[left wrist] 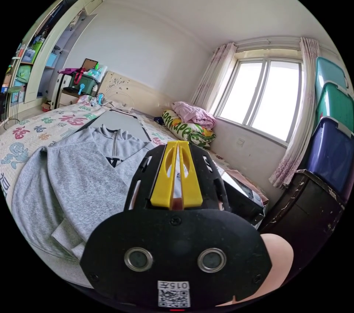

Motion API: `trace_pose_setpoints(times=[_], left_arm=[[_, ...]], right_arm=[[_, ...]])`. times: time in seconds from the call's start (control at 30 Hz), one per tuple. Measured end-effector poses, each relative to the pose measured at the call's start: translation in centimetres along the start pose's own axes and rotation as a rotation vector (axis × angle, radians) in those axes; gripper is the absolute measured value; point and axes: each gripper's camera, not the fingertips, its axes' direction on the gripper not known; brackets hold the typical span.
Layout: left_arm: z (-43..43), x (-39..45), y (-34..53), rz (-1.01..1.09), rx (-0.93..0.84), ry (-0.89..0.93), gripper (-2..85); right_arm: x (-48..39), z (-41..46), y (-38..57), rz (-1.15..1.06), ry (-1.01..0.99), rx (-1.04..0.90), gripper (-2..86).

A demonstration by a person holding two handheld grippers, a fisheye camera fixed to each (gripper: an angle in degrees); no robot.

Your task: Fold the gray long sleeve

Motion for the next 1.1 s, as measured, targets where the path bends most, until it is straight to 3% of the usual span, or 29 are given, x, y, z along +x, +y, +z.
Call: trace_pose_setpoints(times=[0.37, 0.57, 0.67, 0.7, 0.73, 0.77, 0.8, 0.83, 0.9, 1.1], left_arm=[[0.9, -0.6, -4.4, -0.014, -0.017, 0.016, -0.9], [2.9, -0.4, -6.7, 0.007, -0.069, 0.021, -0.8], [5.5, -0.2, -6.8, 0.034, -0.153, 0.011, -0.9], [7.0, -0.5, -6.5, 0.037, -0.209, 0.029, -0.9], [8.5, -1.0, -5.9, 0.035, -0.270, 0.056, -0.9], [9.2, -1.3, -5.5, 0.031, -0.303, 0.067, -0.9], [10.5, -2.1, -4.7, 0.006, -0.371, 0.074, -0.9], [11.4, -3.2, -4.0, -0.033, -0.420, 0.095, -0.9], [11.5, -4.8, -4.3, -0.084, -0.443, 0.161, -0.9], [10.8, -7.2, -6.6, -0.127, -0.382, 0.233, -0.8]], right_arm=[[3.3, -25.5, 4.2, 0.067, -0.111, -0.001, 4.3], [13.5, -40.5, 8.0, 0.254, -0.429, 0.002, 4.6], [23.1, -44.0, 12.2, 0.499, -0.891, -0.003, 4.2], [27.2, -43.1, 14.9, 0.634, -1.212, -0.001, 3.6], [30.3, -41.4, 17.8, 0.710, -1.667, 0.083, 2.6], [31.4, -41.4, 18.8, 0.655, -1.860, 0.185, 3.6], [33.8, -45.8, 20.5, 0.648, -1.942, 0.464, 5.4], [35.8, -49.0, 22.1, 0.686, -1.962, 0.646, 8.4], [37.6, -52.8, 23.0, 0.748, -1.956, 0.717, 10.8], [39.0, -66.1, 25.2, 0.822, -1.818, 0.575, 0.8]])
